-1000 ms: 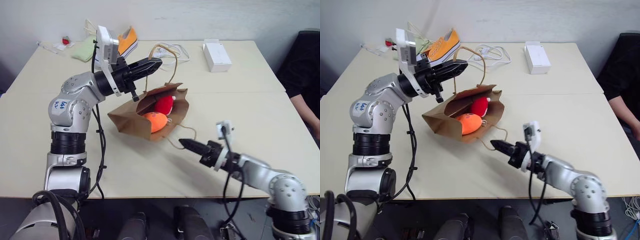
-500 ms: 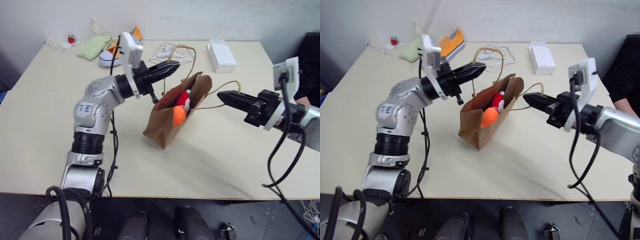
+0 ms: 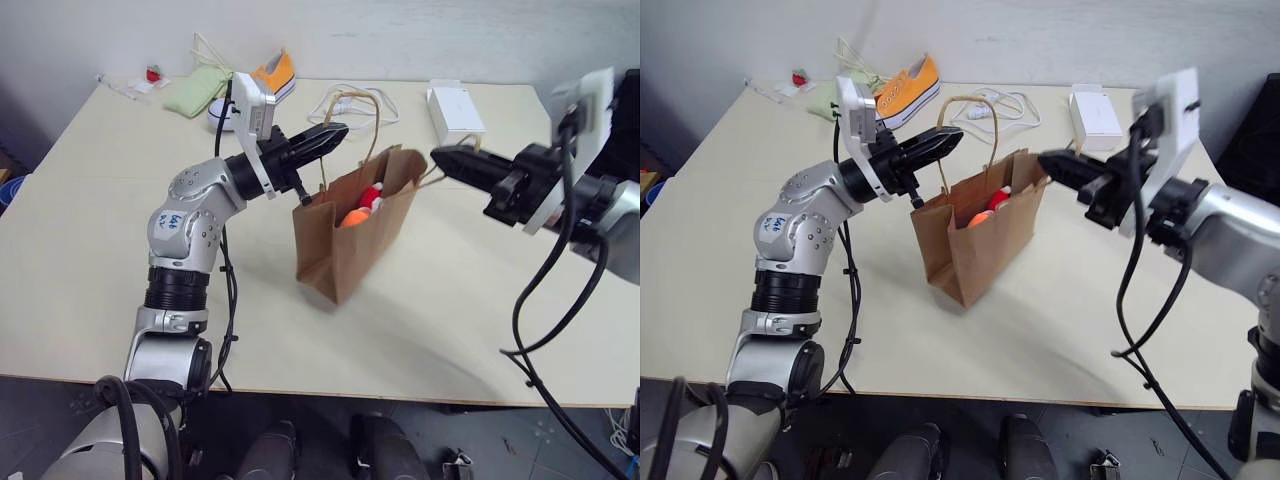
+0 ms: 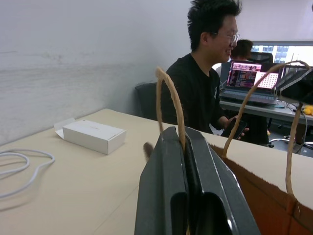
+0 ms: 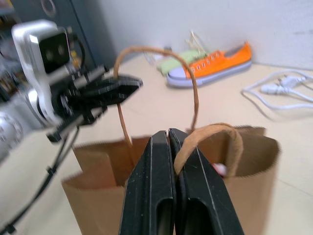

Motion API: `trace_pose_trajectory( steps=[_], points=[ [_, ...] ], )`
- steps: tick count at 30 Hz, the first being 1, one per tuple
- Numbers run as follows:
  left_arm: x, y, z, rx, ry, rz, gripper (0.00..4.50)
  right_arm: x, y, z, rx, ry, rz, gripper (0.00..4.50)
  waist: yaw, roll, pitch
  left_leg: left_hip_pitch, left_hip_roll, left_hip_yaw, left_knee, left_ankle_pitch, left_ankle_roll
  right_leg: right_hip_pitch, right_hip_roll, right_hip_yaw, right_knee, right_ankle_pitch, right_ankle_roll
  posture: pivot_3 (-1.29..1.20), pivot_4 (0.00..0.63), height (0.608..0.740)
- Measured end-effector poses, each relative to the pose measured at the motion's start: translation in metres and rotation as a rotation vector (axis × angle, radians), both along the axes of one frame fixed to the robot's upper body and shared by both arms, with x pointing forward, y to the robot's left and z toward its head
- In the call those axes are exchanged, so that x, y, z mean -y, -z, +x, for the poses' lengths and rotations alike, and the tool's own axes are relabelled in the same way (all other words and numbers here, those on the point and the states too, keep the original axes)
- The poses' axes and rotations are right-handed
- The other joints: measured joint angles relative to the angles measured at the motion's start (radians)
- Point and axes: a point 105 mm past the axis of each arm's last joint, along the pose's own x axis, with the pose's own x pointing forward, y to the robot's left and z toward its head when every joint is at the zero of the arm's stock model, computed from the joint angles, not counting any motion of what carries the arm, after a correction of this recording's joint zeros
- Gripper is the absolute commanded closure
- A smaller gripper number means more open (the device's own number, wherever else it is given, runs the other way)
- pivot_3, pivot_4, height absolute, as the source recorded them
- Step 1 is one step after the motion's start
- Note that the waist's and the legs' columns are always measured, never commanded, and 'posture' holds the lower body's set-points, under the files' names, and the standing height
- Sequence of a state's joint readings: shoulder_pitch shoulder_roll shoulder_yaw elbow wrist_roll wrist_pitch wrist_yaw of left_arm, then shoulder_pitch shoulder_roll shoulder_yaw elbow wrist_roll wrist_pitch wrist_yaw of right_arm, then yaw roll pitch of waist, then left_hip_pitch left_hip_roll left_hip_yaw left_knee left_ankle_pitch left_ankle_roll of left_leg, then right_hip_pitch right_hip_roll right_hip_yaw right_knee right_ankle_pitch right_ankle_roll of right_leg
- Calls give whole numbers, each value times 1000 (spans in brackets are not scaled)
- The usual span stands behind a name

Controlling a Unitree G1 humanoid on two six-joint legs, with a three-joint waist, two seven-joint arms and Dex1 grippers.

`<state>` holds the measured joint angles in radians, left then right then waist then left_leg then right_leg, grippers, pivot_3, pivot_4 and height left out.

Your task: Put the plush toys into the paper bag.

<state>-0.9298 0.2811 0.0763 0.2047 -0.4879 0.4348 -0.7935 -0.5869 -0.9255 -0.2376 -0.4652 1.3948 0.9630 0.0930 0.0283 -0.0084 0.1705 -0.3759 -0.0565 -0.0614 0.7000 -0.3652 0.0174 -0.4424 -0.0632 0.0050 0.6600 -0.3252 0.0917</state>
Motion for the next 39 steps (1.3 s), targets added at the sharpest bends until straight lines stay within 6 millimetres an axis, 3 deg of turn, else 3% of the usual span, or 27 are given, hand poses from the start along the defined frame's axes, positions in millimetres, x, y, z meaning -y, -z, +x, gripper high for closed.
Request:
trace_pose_trajectory(
  steps=[1, 4, 7, 11, 12, 13, 16, 21, 25, 32, 39],
  points=[
    [1, 1, 0, -4, 2, 0, 4500, 1, 8, 2, -18, 10, -19, 4302, -1, 0, 0, 0, 0, 0, 0, 0, 0, 0, 0, 0, 0, 0, 0, 0, 150, 740],
    [1, 7, -4, -32, 21, -3, 3877, 3, 19, 4, -45, 31, -22, 3575, -4, 0, 0, 0, 0, 0, 0, 0, 0, -1, 0, 0, 0, 0, 0, 0, 150, 740],
    [0, 5, -13, -63, 77, -6, 2959, 7, 21, -2, -54, 20, 15, 2521, -7, 0, 0, 0, 0, 0, -1, 0, 0, -1, 0, 0, 1, 0, 0, 0, 150, 740],
    [-31, -11, -26, -85, 93, -15, 1685, 8, 10, -29, -20, -61, 45, 1124, -9, 0, 0, 0, 1, 0, -1, 0, 0, -1, 1, 0, 0, 0, 0, 0, 150, 740],
    [-42, -13, -29, -95, 86, -20, 1342, 10, 7, -34, -11, -73, 47, 1073, -11, 0, 0, 1, 1, 0, -1, 0, 0, 0, 1, 0, 0, 0, 0, 0, 150, 740],
    [-55, -13, -34, -116, 81, -21, 1033, 11, 2, -41, 1, -90, 48, 1073, -10, 0, 0, 1, 1, 0, -1, 0, 0, 0, 1, 0, 0, 0, 0, 0, 150, 740],
    [-66, -4, -45, -189, 115, -4, 84, 16, -5, -48, 15, -94, 55, 1073, -6, 0, 0, 3, 0, -1, 0, 0, 0, 3, 0, 0, -1, 0, 0, 0, 150, 740],
    [-81, 13, -61, -199, 101, 106, 33, 31, -6, -56, -2, -71, 43, 1073, -1, 0, 0, 6, 1, -4, -3, 0, 1, 10, 0, -3, -6, 0, 0, 0, 150, 740],
    [-75, 61, -66, -233, 102, 234, 0, 28, 32, -66, -98, -105, -105, 1993, -1, 1, 0, 8, 1, -4, -3, -1, 2, 14, 0, -3, -8, 0, 0, 0, 150, 740],
    [-44, 86, -62, -129, 148, 313, 0, -7, 94, -25, -93, -101, -251, 4481, -7, 2, 1, 8, 0, -3, -1, 0, 1, 12, 1, -2, -8, 3, 1, 0, 150, 740],
    [-30, 86, -53, -113, 146, 274, 0, -48, 130, 11, -30, -99, -302, 4481, -8, 2, 1, 5, 0, -3, -1, 0, 0, 8, 1, -2, -7, 3, 1, 0, 150, 740]
  ],
)
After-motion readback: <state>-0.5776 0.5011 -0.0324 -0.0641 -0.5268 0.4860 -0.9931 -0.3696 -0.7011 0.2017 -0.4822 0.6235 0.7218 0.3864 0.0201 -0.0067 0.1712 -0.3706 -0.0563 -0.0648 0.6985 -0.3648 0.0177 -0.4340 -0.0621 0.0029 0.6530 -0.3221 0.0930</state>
